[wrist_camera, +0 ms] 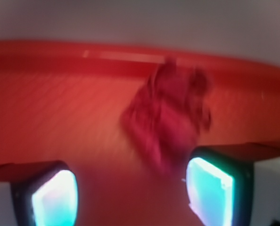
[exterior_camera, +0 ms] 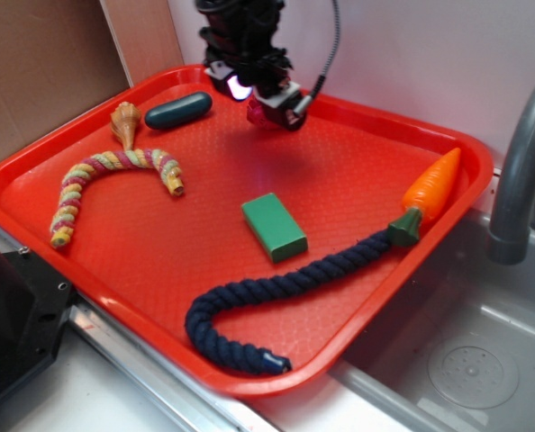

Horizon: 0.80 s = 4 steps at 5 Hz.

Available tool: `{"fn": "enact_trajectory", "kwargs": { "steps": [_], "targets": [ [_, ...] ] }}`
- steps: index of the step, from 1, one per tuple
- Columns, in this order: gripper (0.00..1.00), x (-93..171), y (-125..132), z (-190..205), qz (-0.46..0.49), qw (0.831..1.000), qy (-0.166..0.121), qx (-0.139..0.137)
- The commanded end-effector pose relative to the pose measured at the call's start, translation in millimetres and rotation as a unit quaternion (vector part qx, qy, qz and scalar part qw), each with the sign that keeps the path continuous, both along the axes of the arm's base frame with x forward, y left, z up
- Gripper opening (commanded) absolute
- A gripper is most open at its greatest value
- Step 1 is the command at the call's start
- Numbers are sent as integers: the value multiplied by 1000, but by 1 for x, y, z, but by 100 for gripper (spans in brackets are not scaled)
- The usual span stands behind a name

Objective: Grab the red paper.

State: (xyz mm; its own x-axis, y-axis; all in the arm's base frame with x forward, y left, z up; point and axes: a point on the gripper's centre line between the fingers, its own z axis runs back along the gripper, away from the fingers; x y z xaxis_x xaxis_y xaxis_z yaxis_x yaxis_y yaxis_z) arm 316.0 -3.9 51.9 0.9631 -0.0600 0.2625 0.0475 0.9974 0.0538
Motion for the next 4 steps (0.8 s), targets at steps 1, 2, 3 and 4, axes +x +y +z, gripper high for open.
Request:
{"fn": "enact_trajectory", "kwargs": {
  "steps": [1, 2, 3, 4],
  "targets": [
    [100, 38, 17, 19, 0, 998, -48, 43],
    [100, 30, 21, 14, 2, 998, -55, 41],
    [100, 20, 24, 0, 1, 997, -58, 46],
    [100, 18, 30, -5, 5, 997, -60, 48]
  ]
}}
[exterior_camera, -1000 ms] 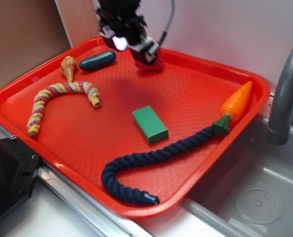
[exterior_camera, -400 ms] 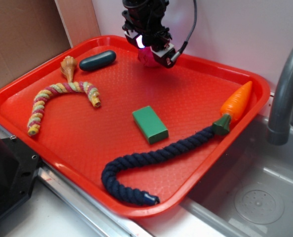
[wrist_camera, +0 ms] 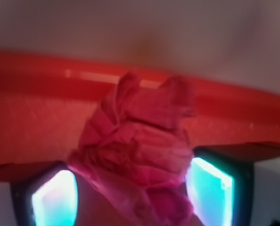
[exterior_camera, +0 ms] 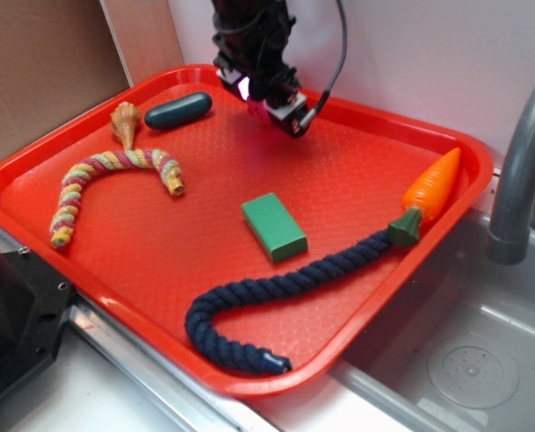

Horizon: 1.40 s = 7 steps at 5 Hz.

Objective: Grab the red paper.

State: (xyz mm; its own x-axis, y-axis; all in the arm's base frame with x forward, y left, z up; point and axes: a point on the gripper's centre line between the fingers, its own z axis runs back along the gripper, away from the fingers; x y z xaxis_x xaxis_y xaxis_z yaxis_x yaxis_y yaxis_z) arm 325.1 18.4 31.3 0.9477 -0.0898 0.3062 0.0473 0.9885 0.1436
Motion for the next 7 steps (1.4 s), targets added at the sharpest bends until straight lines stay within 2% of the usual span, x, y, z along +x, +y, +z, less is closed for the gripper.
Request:
{"fn": "enact_trajectory", "kwargs": {
  "steps": [1, 2, 4, 5, 6, 7],
  "targets": [
    [100, 13, 6, 17, 5, 999, -35, 3],
    [0, 17, 3, 18, 9, 999, -40, -3],
    [0, 16, 2, 19, 14, 999, -40, -7],
    [0, 11, 0, 24, 28, 999, -31, 0],
    [0, -15, -7, 52, 58, 998, -3, 15],
    [0, -60, -14, 103, 93, 994, 43, -27]
  ]
}}
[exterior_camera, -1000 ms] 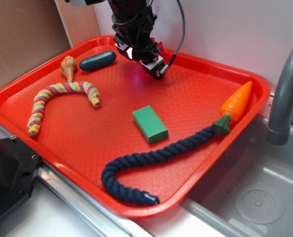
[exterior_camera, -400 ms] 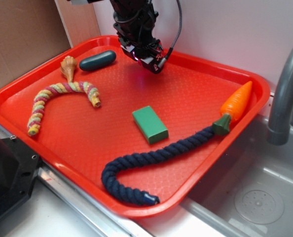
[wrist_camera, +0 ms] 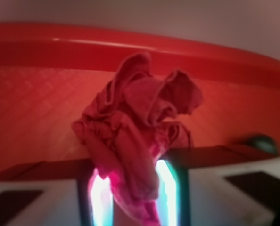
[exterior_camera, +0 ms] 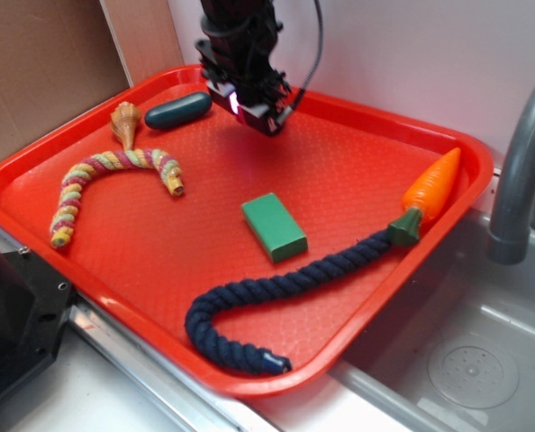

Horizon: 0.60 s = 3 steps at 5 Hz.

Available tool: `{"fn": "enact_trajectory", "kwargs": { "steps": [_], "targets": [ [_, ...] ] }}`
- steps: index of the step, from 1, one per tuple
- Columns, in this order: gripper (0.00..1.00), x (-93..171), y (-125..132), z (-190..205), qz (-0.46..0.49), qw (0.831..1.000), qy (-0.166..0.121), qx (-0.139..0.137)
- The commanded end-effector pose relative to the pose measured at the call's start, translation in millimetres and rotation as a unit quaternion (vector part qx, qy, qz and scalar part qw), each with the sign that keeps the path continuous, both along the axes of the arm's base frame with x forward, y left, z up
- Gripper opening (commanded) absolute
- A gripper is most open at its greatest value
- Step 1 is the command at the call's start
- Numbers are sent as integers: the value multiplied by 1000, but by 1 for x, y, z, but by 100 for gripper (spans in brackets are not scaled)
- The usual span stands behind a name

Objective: Grab the red paper.

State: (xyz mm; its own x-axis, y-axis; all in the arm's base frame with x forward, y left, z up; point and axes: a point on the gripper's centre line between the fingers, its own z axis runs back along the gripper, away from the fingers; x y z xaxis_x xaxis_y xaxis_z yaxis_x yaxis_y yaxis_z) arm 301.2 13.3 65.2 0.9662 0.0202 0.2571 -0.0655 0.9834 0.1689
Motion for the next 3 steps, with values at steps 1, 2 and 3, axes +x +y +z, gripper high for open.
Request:
{"fn": "enact_trajectory", "kwargs": {
  "steps": [1, 2, 3],
  "targets": [
    [0, -80, -9, 123, 73, 989, 62, -114],
    [0, -97, -14, 153, 69, 984, 79, -147],
    [0, -98, -16, 142, 76, 980, 110, -146]
  ]
}}
